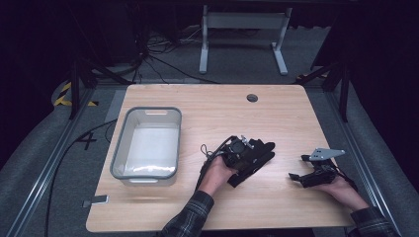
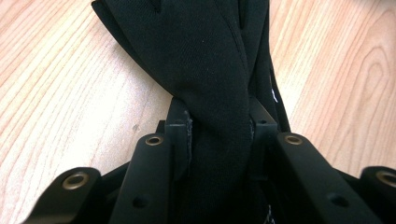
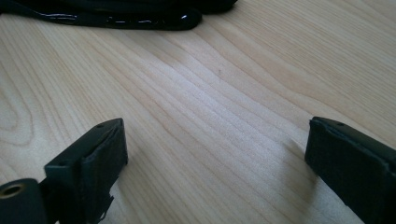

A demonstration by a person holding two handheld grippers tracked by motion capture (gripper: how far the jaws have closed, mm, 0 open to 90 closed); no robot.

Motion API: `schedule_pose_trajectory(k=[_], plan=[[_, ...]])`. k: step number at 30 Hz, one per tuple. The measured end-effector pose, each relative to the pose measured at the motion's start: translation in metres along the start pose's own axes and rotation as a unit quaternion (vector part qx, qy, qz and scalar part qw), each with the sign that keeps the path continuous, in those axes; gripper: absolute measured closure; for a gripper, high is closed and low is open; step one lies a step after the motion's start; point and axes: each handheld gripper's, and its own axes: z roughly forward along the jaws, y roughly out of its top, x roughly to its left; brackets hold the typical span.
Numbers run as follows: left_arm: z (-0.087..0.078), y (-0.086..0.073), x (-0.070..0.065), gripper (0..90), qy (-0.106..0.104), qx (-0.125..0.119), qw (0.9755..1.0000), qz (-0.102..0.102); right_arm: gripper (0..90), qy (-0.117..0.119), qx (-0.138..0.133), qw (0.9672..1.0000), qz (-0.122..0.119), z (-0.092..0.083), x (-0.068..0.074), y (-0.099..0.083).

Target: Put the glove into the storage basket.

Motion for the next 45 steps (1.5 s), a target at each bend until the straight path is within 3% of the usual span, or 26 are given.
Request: schedule_pose_trajectory(k=[15,23,33,45], plan=[[-0.030,0.000,0.001,70.5,0.001,-0.031,0.9991,-0.029,6.2,0.000,0.001,1.0000,-0.001,0.000,0.000,0.000],[-0.057,0.002,0.005,70.4,0.013,-0.050,0.9978,-0.042,6.0,-0.001,0.000,1.0000,-0.001,0.000,0.000,0.000],[-0.082,0.004,0.007,70.3,0.027,-0.055,0.9970,-0.047,5.9,-0.001,0.001,1.0000,-0.001,0.000,0.000,0.000],[-0.120,0.003,0.019,70.2,0.047,-0.064,0.9951,-0.059,5.9,-0.001,0.001,1.0000,-0.001,0.000,0.000,0.000]])
